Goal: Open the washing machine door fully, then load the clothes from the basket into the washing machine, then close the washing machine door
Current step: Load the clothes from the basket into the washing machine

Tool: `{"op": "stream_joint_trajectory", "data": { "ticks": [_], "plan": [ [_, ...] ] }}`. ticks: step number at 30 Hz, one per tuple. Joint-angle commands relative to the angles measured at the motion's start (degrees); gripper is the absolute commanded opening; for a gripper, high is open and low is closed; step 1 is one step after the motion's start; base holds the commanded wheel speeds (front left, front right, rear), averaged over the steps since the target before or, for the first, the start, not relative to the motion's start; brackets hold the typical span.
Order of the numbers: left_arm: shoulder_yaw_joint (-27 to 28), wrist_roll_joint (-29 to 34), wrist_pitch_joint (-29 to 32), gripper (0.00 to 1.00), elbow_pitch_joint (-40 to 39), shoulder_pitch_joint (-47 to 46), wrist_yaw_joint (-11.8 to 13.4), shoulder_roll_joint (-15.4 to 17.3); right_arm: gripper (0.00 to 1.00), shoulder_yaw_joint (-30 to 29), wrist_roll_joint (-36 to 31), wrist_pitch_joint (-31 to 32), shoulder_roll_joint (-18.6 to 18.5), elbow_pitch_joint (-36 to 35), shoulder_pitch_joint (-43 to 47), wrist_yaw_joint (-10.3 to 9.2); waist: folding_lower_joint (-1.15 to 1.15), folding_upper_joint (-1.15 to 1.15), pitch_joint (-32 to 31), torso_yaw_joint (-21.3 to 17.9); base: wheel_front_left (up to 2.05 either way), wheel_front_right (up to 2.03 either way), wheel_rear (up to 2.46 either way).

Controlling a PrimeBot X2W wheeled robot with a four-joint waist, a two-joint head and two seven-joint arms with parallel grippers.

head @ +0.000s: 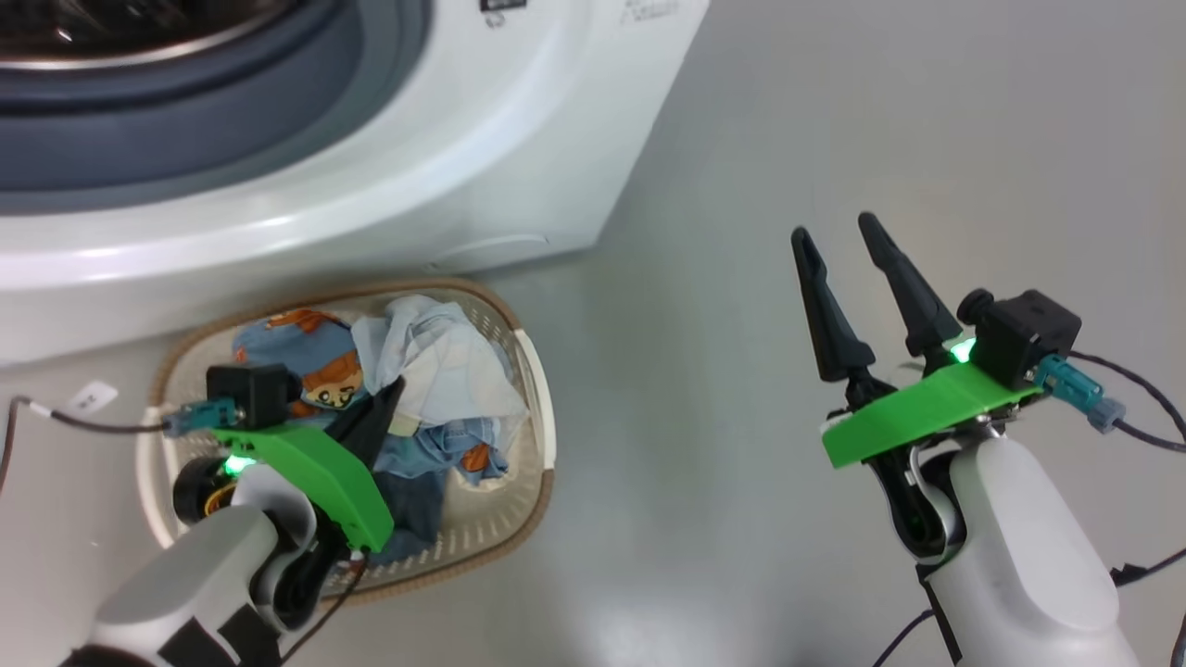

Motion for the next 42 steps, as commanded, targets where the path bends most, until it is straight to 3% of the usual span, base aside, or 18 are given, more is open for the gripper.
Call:
{"op": "stream_joint_trajectory", "data": {
  "ticks": [1,11,26,34,42],
  "plan": [
    [3.2,1.4,-0.8,0.0,-1.6,1.8,-0.1,1.3,1.0,0.8,0.2,-0.7,-0.2,-0.8,2.1,0.09,0.0,0.0,-5.4,2.9,0.0,0.0,0.0],
    [17.7,10.7,-0.8,0.0,-8.4,11.5,-0.1,-0.7,1.0,0.3,1.7,-0.7,-2.4,1.0,6.2,0.09,0.0,0.0,-13.8,5.4,0.0,0.0,0.0],
    [40.1,24.9,-0.8,0.0,-21.5,24.9,0.1,-5.9,1.0,0.3,3.4,-0.7,-4.6,1.9,11.0,0.09,0.0,0.0,-21.1,7.2,0.0,0.0,0.0],
    [45.9,31.7,-0.8,0.0,-26.2,29.9,0.8,-9.0,1.0,0.2,4.1,-0.7,-5.4,1.7,12.9,0.09,0.0,0.0,-23.7,7.7,0.0,0.0,0.0],
    [48.7,33.8,-0.8,0.0,-26.3,31.0,1.3,-11.9,1.0,0.6,4.3,-0.7,-5.8,1.8,14.2,0.09,0.0,0.0,-25.3,8.1,0.0,0.0,0.0]
  ]
}}
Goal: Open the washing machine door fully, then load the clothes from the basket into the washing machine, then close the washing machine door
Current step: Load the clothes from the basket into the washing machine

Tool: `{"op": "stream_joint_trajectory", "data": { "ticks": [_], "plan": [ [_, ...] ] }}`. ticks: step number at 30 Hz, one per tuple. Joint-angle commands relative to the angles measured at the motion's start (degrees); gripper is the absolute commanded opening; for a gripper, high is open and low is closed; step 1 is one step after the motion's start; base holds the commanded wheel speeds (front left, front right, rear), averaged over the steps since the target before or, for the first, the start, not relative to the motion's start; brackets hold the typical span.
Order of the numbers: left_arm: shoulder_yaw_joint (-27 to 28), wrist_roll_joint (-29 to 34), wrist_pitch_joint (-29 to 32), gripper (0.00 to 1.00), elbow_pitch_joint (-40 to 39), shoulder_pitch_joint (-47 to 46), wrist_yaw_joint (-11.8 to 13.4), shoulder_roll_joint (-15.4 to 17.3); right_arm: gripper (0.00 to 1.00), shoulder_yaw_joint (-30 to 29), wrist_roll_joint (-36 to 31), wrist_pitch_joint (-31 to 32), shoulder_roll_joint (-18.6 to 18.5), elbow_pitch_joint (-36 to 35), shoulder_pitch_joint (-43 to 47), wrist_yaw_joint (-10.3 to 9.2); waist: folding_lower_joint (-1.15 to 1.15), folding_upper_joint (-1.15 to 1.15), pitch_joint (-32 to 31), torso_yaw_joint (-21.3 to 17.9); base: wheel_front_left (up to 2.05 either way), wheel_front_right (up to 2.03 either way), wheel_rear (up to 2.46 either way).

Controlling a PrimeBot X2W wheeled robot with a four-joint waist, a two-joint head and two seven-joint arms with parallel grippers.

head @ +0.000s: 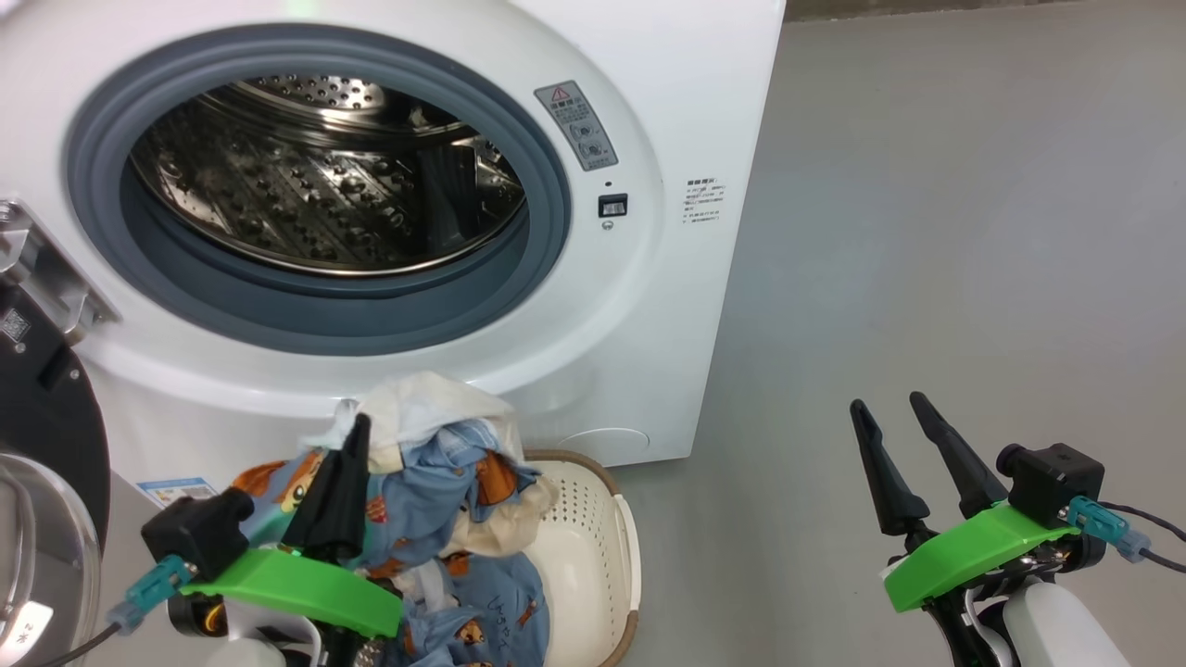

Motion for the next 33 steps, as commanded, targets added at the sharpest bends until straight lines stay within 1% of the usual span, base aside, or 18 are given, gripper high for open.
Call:
{"op": "stream_joint_trajectory", "data": {
  "ticks": [1,8,14,15,16,17,19,25,28,33],
  "plan": [
    [2.6,0.9,-0.5,0.0,-1.6,-1.3,0.2,0.8,1.0,1.5,0.4,-0.7,-0.6,-1.2,0.0,0.09,0.01,0.0,-0.1,0.0,0.0,0.0,0.0],
    [6.2,3.6,-0.5,0.0,-2.0,-5.9,-0.1,-0.5,1.0,1.9,0.5,-0.7,-1.0,-1.4,-0.4,0.09,0.01,0.0,0.9,-0.1,0.0,0.0,0.0],
    [8.3,5.9,-0.5,0.0,1.0,-15.7,-0.4,0.1,1.0,2.3,0.1,-0.7,-0.9,-2.0,-2.0,0.09,0.01,0.0,4.1,-1.1,0.0,0.0,0.0],
    [9.5,7.0,-0.5,0.0,2.3,-19.4,-0.5,0.3,1.0,2.5,-0.2,-0.7,-0.6,-2.2,-2.5,0.09,0.01,0.0,5.5,-1.6,0.0,0.0,0.0],
    [9.5,7.0,-0.5,0.0,2.3,-19.4,-0.5,0.3,1.0,2.5,-0.2,-0.7,-0.6,-2.2,-2.5,0.09,0.01,0.0,5.5,-1.6,0.0,0.0,0.0],
    [10.8,7.7,-0.5,0.0,3.7,-22.9,-0.7,0.2,1.0,2.8,-0.4,-0.7,-0.3,-2.5,-3.3,0.09,0.01,0.0,7.2,-2.3,0.0,0.0,0.0],
    [11.9,8.5,-0.5,0.0,5.6,-26.0,-0.8,0.1,1.0,3.1,-0.7,-0.7,0.2,-2.8,-4.1,0.09,0.01,0.0,9.2,-3.2,0.0,0.0,0.0],
    [12.5,10.3,-0.5,0.0,15.9,-34.4,-1.2,0.9,1.0,3.7,-1.5,-0.7,1.9,-3.6,-6.8,0.09,0.01,0.0,16.3,-6.2,0.0,0.0,0.0],
    [12.2,10.9,-0.5,0.0,19.5,-38.7,-1.2,1.8,1.0,3.8,-1.9,-0.7,2.6,-4.1,-8.3,0.09,0.01,0.0,20.0,-7.9,0.0,0.0,0.0],
    [11.1,10.1,-0.5,0.0,25.5,-45.4,-1.2,4.1,1.0,4.1,-2.3,-0.7,4.0,-5.1,-10.0,0.09,0.01,0.0,25.3,-10.8,0.0,0.0,0.0]
  ]
}}
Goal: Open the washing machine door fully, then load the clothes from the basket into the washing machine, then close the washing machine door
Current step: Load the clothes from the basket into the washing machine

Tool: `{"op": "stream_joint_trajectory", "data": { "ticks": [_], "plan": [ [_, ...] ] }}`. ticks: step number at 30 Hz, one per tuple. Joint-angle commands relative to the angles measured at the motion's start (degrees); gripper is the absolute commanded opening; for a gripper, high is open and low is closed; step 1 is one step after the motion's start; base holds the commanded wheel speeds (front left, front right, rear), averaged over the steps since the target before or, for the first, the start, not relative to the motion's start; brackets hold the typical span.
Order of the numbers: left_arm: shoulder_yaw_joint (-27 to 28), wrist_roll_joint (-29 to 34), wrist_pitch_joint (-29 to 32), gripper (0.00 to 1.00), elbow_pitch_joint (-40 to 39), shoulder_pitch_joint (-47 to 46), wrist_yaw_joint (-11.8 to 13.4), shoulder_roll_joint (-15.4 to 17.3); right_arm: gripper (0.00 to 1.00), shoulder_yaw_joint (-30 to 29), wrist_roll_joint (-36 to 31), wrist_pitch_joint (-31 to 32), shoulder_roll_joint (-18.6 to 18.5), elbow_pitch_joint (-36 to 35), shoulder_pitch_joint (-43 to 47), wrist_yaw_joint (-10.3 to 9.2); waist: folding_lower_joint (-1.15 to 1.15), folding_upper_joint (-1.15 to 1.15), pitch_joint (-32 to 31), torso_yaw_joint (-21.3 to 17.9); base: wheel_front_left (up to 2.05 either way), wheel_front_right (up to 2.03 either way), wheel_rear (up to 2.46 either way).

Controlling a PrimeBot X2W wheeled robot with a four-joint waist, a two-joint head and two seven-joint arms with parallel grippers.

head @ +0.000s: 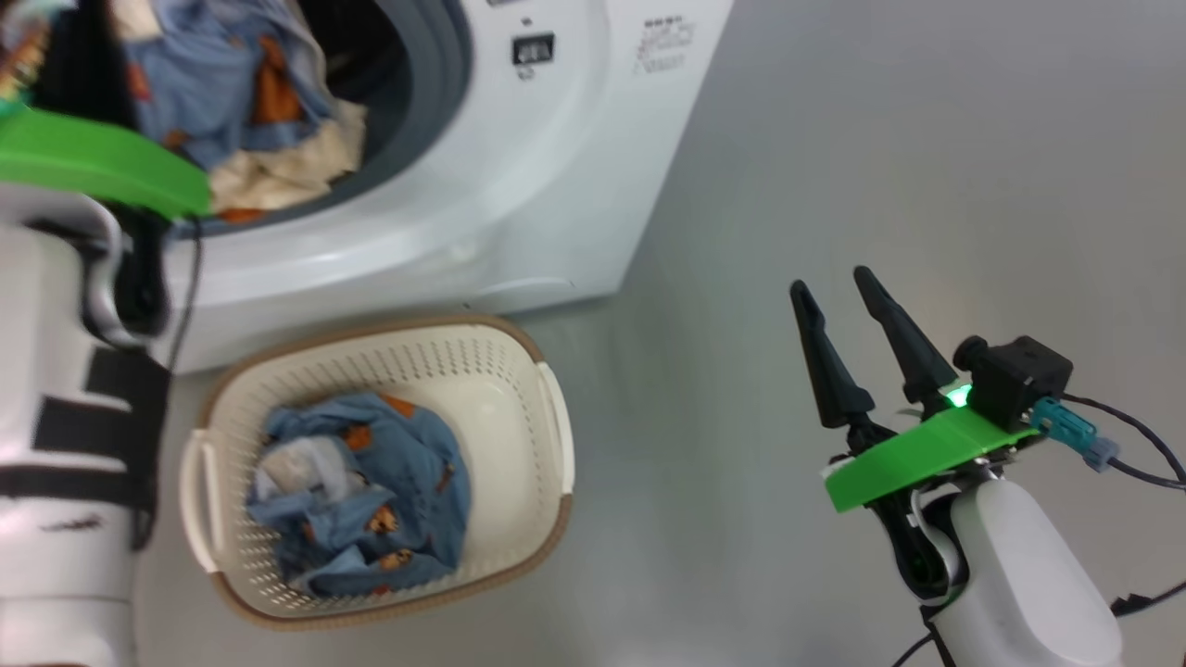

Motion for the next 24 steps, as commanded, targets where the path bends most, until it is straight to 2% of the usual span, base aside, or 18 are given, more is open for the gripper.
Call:
{"op": "stream_joint_trajectory", "data": {
  "ticks": [1,7,14,18,21,24],
  "plan": [
    [0.8,-0.1,-0.3,0.0,0.2,-2.3,-0.1,3.2,1.0,1.4,-0.9,-0.7,0.7,-1.7,-0.6,0.09,0.0,0.0,6.8,-5.1,0.0,0.0,0.0],
    [0.3,0.6,-0.3,0.0,5.9,-8.5,-0.1,6.9,1.0,2.1,-0.8,-0.7,2.0,-2.6,-1.6,0.09,0.0,0.0,10.9,-8.6,0.0,0.0,0.0],
    [0.2,2.2,-0.3,0.0,7.6,-14.4,-0.1,9.5,1.0,2.7,-0.7,-0.7,2.7,-3.4,-2.0,0.09,0.0,0.0,14.3,-11.1,0.0,0.0,0.0],
    [4.9,5.8,-0.3,0.0,-1.0,-17.5,-0.1,10.5,1.0,3.1,-0.5,-0.7,2.9,-4.0,-2.6,0.09,0.0,0.0,16.1,-12.0,0.0,0.0,0.0],
    [9.1,8.2,-0.3,0.0,-8.0,-17.1,-0.1,9.2,1.0,3.0,-0.4,-0.7,2.9,-4.1,-2.9,0.09,0.0,0.0,16.5,-12.2,0.0,0.0,0.0],
    [11.2,9.7,-0.3,0.0,-9.2,-15.6,-0.1,7.8,1.0,3.2,0.1,-0.7,3.0,-4.1,-3.0,0.09,0.0,0.0,16.2,-11.9,0.0,0.0,0.0]
  ]
}}
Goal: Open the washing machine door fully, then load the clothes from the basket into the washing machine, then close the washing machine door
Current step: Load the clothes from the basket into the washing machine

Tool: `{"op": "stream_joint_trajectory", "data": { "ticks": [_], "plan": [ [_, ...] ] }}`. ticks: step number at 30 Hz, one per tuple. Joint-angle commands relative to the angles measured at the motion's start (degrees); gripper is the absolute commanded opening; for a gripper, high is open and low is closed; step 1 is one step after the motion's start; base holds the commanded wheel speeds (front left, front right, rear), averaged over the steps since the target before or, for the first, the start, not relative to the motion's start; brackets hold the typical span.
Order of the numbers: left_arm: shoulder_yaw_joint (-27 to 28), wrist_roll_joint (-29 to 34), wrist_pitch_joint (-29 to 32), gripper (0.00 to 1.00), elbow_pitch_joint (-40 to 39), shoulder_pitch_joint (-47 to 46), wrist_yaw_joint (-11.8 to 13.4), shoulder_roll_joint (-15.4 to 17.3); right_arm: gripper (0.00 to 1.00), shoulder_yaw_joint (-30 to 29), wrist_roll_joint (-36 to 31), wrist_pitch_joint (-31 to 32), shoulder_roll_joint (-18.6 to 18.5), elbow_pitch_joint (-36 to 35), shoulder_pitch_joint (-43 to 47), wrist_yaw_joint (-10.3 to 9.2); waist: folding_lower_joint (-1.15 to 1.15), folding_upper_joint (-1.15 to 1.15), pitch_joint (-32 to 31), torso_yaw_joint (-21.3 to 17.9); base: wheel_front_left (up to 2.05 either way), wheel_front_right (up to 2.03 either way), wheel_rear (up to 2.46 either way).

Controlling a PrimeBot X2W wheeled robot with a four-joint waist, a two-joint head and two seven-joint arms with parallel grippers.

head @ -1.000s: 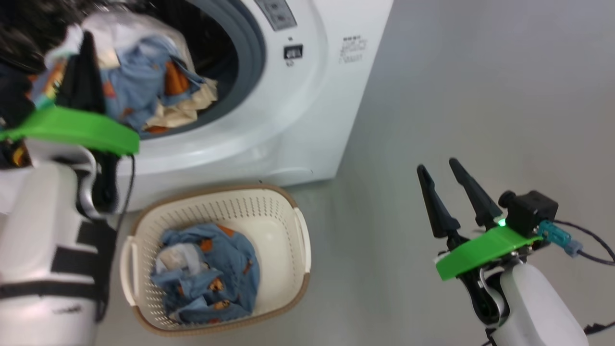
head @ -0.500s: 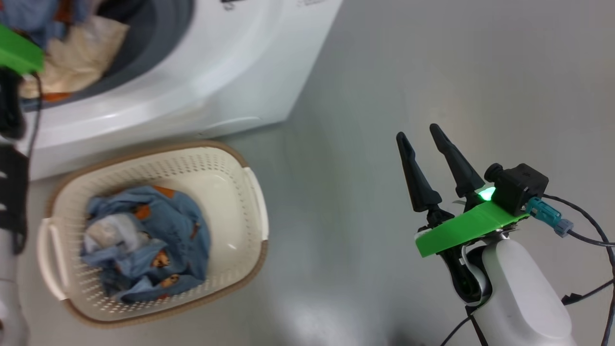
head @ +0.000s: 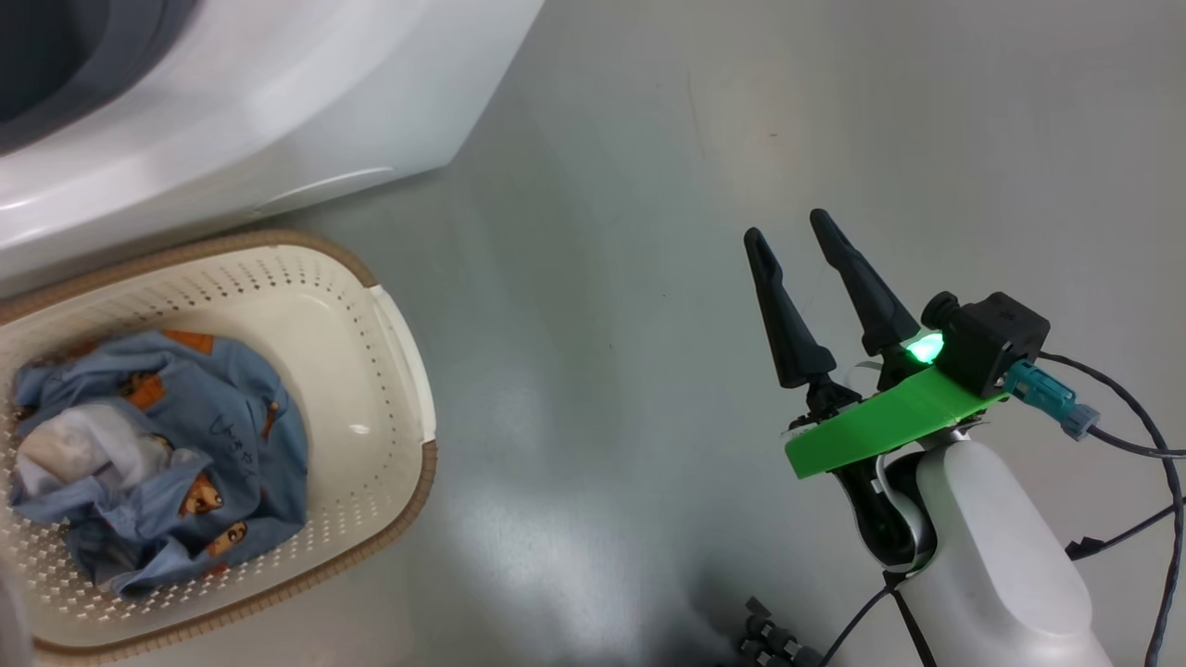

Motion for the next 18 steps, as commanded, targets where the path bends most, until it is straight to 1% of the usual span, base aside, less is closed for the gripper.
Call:
{"op": "stream_joint_trajectory", "data": {
  "ticks": [1,2,3,4,10,13,15,18],
  "plan": [
    [1.3,1.1,-0.3,0.0,-0.9,1.5,-0.1,1.4,1.0,1.2,0.2,-0.7,0.2,-1.3,0.8,0.09,0.0,0.0,0.2,-0.3,0.0,0.0,0.0],
    [1.7,1.1,-0.3,0.06,0.7,2.0,-0.1,1.0,1.0,1.4,0.3,-0.7,0.2,-1.2,0.7,0.09,0.0,0.0,-0.1,-0.2,0.0,0.0,0.0],
    [1.7,1.2,-0.3,0.43,3.3,2.4,-0.1,0.7,1.0,1.5,0.3,-0.7,0.2,-1.1,0.7,0.09,0.0,0.0,-0.4,0.0,0.0,0.0,0.0],
    [1.5,1.4,-0.3,1.0,5.1,2.2,-0.1,0.5,1.0,1.6,0.3,-0.7,0.2,-1.0,0.7,0.09,0.0,0.0,-0.6,0.2,0.0,0.0,0.0],
    [-1.9,2.5,-0.3,1.0,17.4,-0.1,-0.1,0.2,1.0,1.4,-0.1,-0.7,0.2,-0.4,0.9,0.09,0.0,0.0,-2.5,1.6,0.0,0.0,0.0],
    [-2.5,2.9,-0.3,1.0,22.6,-1.1,-0.1,-0.2,1.0,1.5,-0.1,-0.7,0.2,-0.1,0.9,0.09,0.0,0.0,-3.8,2.2,0.0,0.0,0.0],
    [-2.8,3.0,-0.3,1.0,25.3,-1.6,0.0,-0.5,1.0,1.5,-0.1,-0.7,0.2,0.3,1.0,0.09,0.0,0.0,-4.8,2.7,0.0,0.0,0.0],
    [-2.9,3.0,-0.3,1.0,26.5,-1.1,0.0,-1.0,1.0,1.4,-0.2,-0.7,0.2,0.7,1.0,0.09,0.0,0.0,-6.3,3.3,0.0,0.0,0.0]
  ]
}}
